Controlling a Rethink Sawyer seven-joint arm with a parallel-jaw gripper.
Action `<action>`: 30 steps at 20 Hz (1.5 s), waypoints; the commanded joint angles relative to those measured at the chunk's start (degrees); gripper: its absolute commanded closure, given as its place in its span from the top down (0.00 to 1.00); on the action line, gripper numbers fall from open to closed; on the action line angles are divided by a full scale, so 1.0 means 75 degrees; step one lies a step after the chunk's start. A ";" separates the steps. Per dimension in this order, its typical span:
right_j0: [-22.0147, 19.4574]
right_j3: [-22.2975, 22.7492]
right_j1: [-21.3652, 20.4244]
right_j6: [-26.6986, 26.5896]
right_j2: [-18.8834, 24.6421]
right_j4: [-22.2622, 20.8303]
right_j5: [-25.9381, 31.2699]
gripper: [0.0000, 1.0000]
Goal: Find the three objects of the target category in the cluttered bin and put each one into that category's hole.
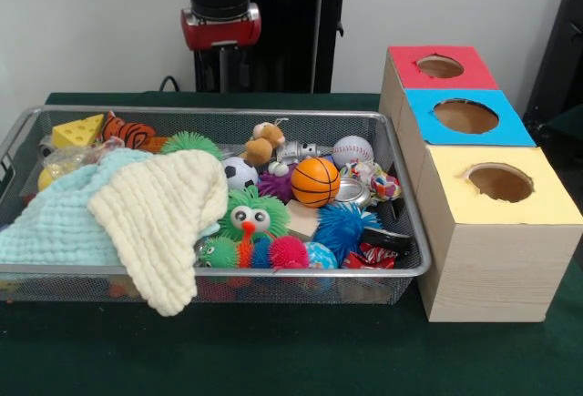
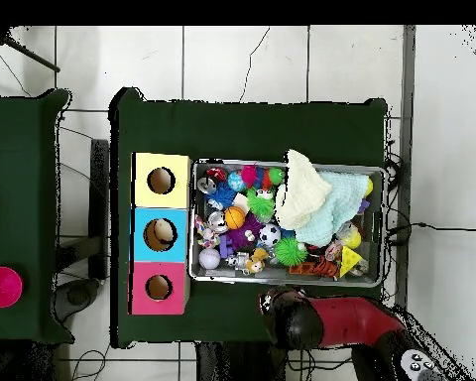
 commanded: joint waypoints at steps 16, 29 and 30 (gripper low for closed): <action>0.1426 -0.0155 0.1505 0.1681 -0.0852 0.0733 -0.1693 1.00; 0.1408 -0.0603 0.2387 0.1350 -0.0946 0.0798 -0.2239 1.00; 0.1394 -0.0602 0.2382 0.1319 -0.0927 0.0804 -0.2230 1.00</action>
